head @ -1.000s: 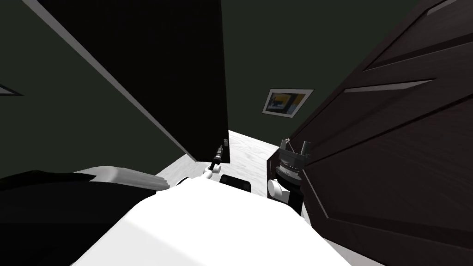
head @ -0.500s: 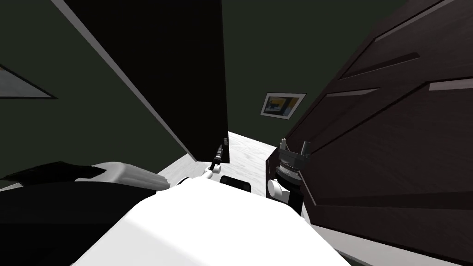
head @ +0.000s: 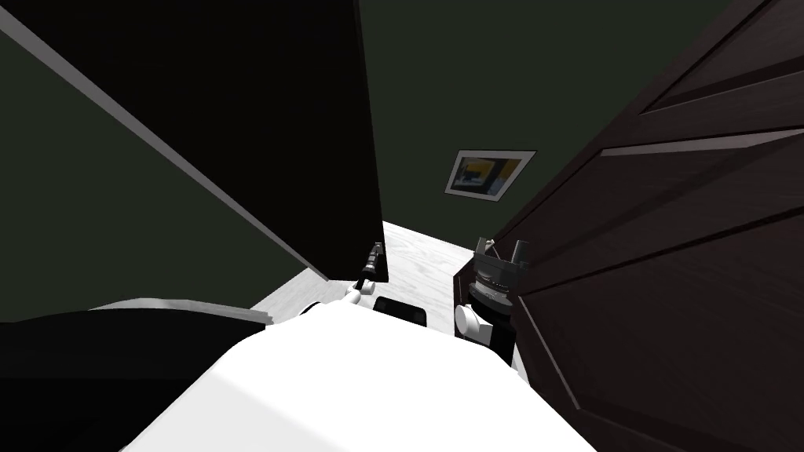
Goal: Push the door open
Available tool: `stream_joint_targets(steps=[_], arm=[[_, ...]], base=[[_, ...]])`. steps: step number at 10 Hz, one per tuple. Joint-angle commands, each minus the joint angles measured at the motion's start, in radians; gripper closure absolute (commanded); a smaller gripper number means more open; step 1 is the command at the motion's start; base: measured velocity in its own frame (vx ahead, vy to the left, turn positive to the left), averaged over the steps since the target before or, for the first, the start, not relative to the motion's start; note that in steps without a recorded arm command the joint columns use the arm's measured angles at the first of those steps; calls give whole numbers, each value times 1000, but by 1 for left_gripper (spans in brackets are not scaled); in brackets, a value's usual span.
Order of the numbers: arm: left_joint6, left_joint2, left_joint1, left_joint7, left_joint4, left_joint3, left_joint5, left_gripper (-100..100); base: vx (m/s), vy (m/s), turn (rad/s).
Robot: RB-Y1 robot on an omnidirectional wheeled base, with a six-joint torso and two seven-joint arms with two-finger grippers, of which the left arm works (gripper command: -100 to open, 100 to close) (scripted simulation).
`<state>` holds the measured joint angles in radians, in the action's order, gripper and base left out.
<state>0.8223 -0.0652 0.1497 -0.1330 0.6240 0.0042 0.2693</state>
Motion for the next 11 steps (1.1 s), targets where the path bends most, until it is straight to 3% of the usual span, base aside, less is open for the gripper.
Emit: stream_joint_targets(steps=[1, 3, 4, 9, 11], arm=[[7, 3, -2, -1, -2, 2, 2, -100], [7, 4, -3, -1, -1, 2, 3, -100], [7, 4, -3, -1, -1, 2, 3, 100], [7, 4, -3, -1, -1, 2, 3, 100], [7, -5, -2, 1, -11, 17, 5, 100]], base=[[217, 24, -31], [153, 27, -10], [-21, -7, -1], [-15, -3, -2], [122, -33, 33]])
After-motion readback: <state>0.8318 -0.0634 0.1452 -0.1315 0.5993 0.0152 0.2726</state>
